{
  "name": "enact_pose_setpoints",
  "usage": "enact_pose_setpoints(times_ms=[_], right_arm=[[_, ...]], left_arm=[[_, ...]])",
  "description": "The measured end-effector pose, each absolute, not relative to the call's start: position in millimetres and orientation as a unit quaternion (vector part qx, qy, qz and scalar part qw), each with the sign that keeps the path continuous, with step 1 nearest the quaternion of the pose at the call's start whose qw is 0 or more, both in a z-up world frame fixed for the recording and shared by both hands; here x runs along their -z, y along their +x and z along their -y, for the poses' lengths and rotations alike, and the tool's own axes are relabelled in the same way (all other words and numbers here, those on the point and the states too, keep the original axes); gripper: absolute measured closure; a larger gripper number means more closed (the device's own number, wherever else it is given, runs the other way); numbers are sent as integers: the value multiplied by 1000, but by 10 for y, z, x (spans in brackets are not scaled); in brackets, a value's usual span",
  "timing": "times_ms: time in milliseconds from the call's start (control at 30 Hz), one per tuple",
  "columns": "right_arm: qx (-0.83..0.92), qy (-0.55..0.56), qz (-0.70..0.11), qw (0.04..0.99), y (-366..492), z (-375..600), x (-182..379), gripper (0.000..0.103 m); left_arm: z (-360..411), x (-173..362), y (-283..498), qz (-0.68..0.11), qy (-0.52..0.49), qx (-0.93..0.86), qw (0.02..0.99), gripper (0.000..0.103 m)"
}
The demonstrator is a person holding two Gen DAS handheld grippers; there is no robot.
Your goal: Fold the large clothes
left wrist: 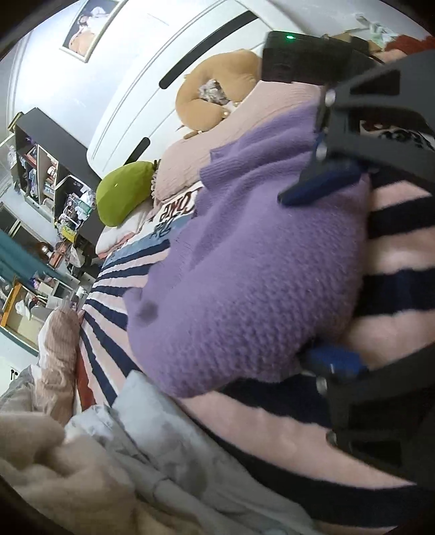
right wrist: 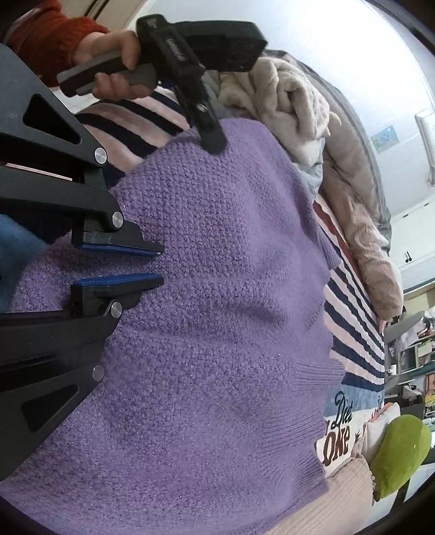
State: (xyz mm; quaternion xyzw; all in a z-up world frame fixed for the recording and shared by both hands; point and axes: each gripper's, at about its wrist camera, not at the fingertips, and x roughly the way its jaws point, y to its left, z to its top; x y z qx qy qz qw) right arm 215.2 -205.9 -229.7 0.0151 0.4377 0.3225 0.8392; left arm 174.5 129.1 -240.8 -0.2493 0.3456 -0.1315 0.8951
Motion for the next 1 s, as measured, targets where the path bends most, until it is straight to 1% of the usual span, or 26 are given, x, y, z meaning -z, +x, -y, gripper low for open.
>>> enact_pose_setpoints(times_ms=[67, 100, 200, 333, 367, 400, 433, 533, 667, 700, 733, 767, 833, 867, 933, 967, 1000], right_arm=[[-328, 20, -436, 838, 2146, 2065, 2291, 98], [-332, 23, -434, 837, 2135, 2081, 2281, 98], [-349, 42, -434, 830, 2125, 2183, 2220, 98], [-359, 66, -411, 835, 2041, 2529, 1974, 95], [-344, 66, -398, 848, 2000, 2698, 1873, 90], [-332, 67, -389, 857, 1972, 2812, 1812, 87], [-314, 71, -378, 868, 1932, 2994, 1731, 85], [-275, 91, -356, 888, 1847, 3483, 1573, 84], [-256, 111, -349, 895, 1799, 3849, 1480, 83], [-259, 114, -347, 894, 1797, 3880, 1466, 80], [-268, 117, -343, 893, 1792, 3883, 1440, 69], [-276, 119, -341, 891, 1805, 3853, 1418, 52], [-299, 119, -336, 885, 1839, 3730, 1374, 38], [-307, 117, -335, 883, 1866, 3661, 1357, 38], [-321, 110, -341, 877, 1988, 3474, 1337, 38], [-331, 111, -347, 870, 2096, 3385, 1357, 38], [-346, 119, -361, 858, 2188, 3291, 1412, 38]], left_arm=[[-1232, 2326, 1791, -342, -241, 140, 898, 63], [-1173, 2250, 1815, -339, -229, 145, 901, 67], [-909, 1906, 1798, -305, -187, 177, 917, 69], [-530, 1537, 1842, -270, -166, 257, 913, 69], [-424, 1488, 1865, -268, -163, 279, 907, 72], [-307, 1460, 1891, -268, -161, 302, 901, 78], [-150, 1477, 1933, -278, -159, 329, 888, 78], [262, 1683, 2011, -315, -128, 367, 866, 79], [497, 1924, 2057, -340, -125, 400, 842, 78], [501, 1918, 2047, -335, -121, 399, 845, 77], [485, 1905, 2045, -333, -118, 396, 848, 77], [466, 1898, 2052, -334, -120, 395, 847, 77], [416, 1906, 2048, -336, -128, 399, 843, 76], [395, 1917, 2047, -335, -130, 401, 842, 74], [363, 1920, 2017, -331, -136, 408, 840, 68], [360, 1899, 1984, -329, -140, 413, 838, 62], [305, 1864, 1948, -327, -144, 417, 836, 53]])
